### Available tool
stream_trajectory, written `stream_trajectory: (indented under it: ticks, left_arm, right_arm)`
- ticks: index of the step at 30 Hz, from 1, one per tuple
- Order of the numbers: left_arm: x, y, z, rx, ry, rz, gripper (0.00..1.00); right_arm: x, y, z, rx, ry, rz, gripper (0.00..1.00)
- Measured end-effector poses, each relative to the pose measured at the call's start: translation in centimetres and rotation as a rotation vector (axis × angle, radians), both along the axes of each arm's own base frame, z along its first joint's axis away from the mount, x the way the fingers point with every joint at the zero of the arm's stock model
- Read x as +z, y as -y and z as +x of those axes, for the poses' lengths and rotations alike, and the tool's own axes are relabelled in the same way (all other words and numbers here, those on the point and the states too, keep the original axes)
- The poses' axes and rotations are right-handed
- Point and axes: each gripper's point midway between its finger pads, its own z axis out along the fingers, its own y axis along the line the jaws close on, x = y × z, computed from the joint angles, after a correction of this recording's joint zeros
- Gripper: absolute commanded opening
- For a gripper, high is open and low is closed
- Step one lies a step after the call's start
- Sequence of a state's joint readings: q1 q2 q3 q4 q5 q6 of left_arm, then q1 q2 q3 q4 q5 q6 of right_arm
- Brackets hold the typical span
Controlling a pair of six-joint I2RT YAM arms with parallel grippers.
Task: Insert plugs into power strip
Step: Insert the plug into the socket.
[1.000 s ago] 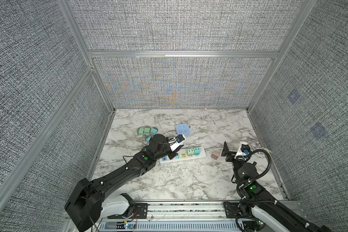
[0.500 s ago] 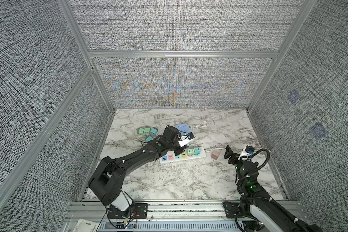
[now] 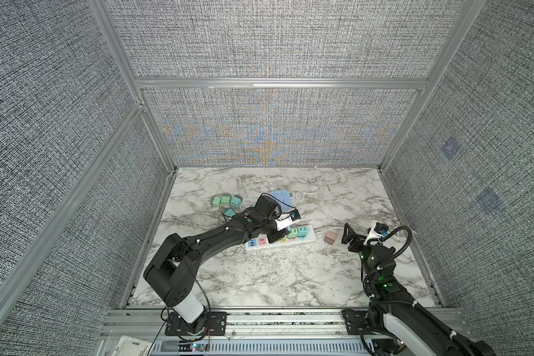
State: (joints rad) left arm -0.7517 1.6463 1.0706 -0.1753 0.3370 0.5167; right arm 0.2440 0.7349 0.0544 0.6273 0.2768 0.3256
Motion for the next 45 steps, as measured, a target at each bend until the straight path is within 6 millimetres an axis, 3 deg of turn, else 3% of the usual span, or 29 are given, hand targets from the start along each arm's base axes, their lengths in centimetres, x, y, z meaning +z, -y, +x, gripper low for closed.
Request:
stream_trajectory:
  ticks: [5, 18, 31, 45]
  left_arm:
    - [-1.1, 0.5, 0.4, -0.011, -0.016, 0.019, 0.00]
    - [-1.4, 0.6, 0.8, -0.021, 0.008, 0.017, 0.00]
    - [-0.2, -2.1, -0.3, 0.053, 0.068, -0.005, 0.00]
    - [-2.7, -3.4, 0.1, 0.068, 0.048, 0.018, 0.00]
  right_arm:
    - [-0.1, -0.3, 0.1, 0.019, -0.008, 0.001, 0.99]
    - [-0.6, -0.5, 0.1, 0.026, -0.027, -0.003, 1.00]
    - [-0.6, -0.5, 0.1, 0.029, -0.028, -0.002, 0.99]
    - [-0.3, -0.6, 0.2, 0.030, -0.024, -0.001, 0.99]
